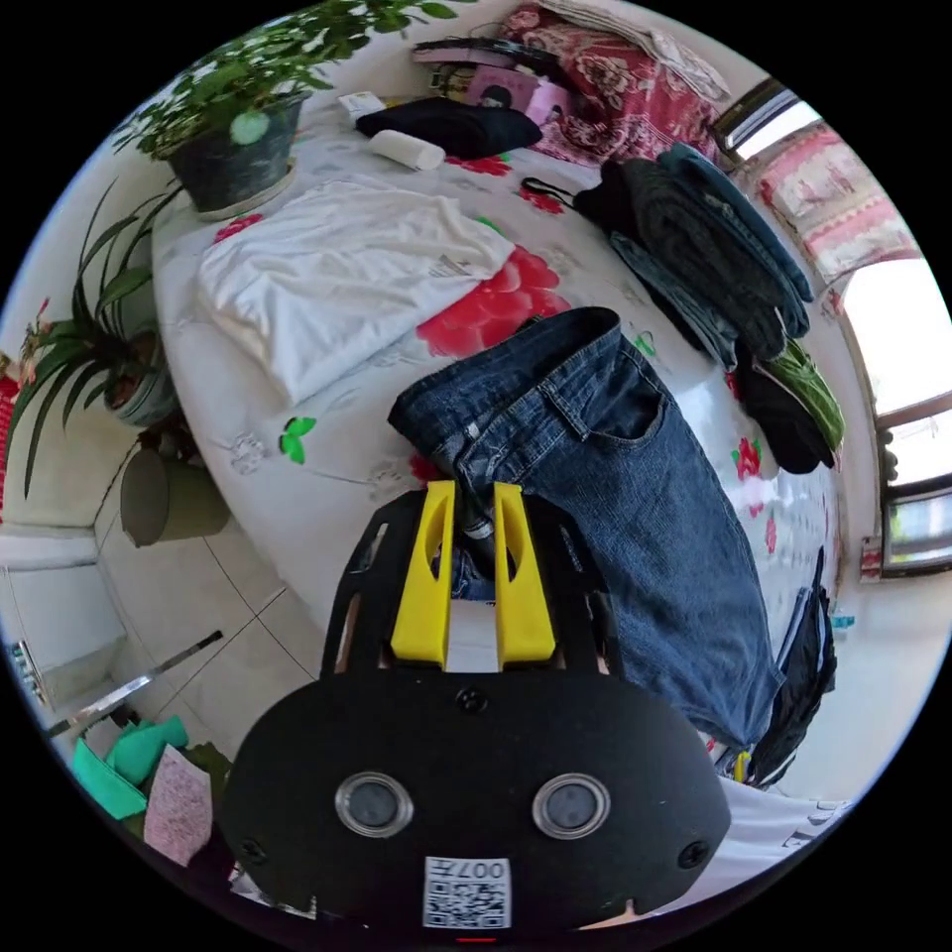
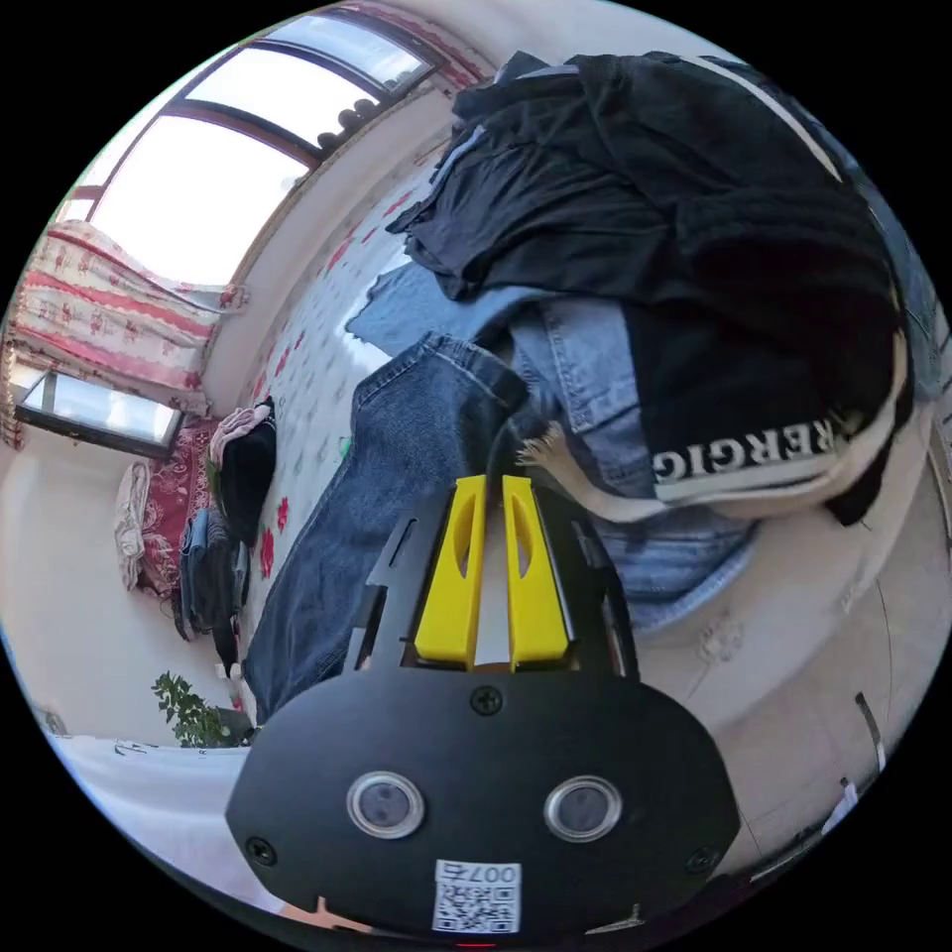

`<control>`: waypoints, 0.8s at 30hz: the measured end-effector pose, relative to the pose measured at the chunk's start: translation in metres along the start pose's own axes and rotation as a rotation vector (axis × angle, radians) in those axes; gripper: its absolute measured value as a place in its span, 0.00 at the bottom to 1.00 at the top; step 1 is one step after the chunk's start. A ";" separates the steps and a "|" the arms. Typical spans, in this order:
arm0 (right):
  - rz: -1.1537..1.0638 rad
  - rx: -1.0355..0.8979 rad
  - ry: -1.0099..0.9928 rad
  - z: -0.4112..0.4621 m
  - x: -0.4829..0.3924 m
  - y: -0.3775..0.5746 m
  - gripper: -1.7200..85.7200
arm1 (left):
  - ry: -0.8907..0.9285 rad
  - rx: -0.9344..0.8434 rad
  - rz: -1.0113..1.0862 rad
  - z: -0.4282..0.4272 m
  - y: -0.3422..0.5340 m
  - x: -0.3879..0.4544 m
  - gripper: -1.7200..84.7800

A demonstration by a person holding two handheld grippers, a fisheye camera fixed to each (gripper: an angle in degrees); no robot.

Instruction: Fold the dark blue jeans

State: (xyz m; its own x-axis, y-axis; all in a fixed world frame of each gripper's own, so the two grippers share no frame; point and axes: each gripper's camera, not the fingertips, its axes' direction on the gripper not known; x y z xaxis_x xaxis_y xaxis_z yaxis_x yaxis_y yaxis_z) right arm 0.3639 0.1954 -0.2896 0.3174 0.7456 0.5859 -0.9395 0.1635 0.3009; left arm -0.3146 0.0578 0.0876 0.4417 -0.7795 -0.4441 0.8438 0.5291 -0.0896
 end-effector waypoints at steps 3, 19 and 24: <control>-0.041 0.115 0.028 -0.017 0.001 0.013 0.05 | -0.020 0.075 0.005 -0.020 0.019 -0.005 0.11; -0.146 0.083 0.101 0.041 -0.018 -0.048 0.09 | -0.025 -0.112 0.655 0.096 0.137 0.166 0.10; -0.264 0.153 0.188 0.033 -0.018 -0.067 0.10 | 0.007 -0.119 0.645 0.100 0.130 0.156 0.10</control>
State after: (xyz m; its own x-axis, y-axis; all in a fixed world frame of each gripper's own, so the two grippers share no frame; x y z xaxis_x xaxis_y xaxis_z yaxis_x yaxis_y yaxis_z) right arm 0.4256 0.1496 -0.2961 0.5044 0.7986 0.3285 -0.7934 0.2786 0.5412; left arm -0.1056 -0.0281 0.0957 0.8455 -0.2918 -0.4472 0.3709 0.9234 0.0988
